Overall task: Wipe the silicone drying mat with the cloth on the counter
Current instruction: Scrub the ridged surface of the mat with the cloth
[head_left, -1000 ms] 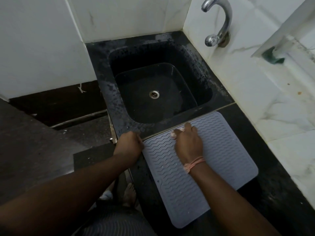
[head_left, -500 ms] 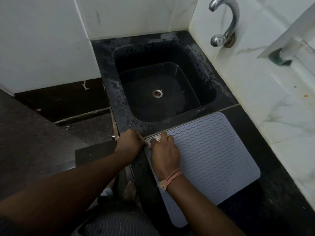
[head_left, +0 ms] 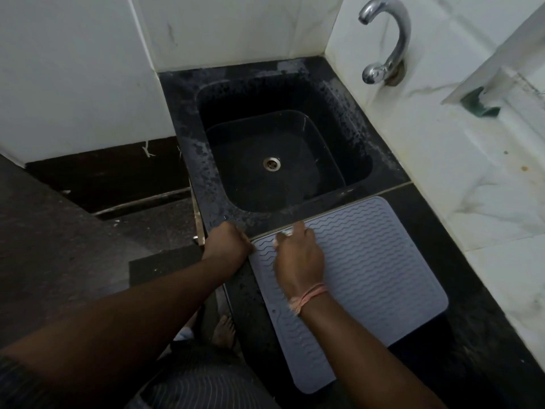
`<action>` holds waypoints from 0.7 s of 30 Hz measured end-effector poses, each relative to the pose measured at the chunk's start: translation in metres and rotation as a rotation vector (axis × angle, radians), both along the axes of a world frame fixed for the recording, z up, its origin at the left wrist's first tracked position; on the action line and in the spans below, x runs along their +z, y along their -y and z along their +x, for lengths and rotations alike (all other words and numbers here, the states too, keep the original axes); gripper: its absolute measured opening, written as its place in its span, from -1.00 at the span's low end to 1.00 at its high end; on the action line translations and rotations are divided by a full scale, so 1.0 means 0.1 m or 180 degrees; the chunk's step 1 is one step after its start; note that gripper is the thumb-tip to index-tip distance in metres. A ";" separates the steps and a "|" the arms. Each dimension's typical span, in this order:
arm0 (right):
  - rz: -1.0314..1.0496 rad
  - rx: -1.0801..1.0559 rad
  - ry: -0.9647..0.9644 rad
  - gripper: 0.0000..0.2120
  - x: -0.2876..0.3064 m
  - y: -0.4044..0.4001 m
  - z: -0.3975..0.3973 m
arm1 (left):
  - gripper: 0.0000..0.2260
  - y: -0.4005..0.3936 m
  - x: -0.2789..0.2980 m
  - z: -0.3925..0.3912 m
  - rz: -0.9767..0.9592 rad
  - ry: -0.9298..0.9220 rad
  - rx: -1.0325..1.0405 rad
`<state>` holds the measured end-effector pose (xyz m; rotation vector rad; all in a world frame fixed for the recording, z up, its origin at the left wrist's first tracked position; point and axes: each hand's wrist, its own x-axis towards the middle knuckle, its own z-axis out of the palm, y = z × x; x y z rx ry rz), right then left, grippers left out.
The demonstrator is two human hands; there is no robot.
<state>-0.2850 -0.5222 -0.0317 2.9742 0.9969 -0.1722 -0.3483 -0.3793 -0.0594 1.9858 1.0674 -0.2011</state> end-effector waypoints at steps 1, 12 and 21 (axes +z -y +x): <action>0.0022 0.0151 -0.0034 -0.80 -0.03 -0.05 -0.16 | -0.89 -0.01 -0.01 0.00 0.0019 0.0025 0.0028; -0.0282 -0.0294 0.0236 -0.78 -0.05 0.22 0.52 | -0.89 -0.03 0.00 -0.01 -0.0023 0.0004 -0.0057; 0.0065 0.0221 -0.0014 -0.82 -0.06 -0.12 -0.24 | -0.90 0.00 0.03 0.01 -0.0038 0.0030 0.0062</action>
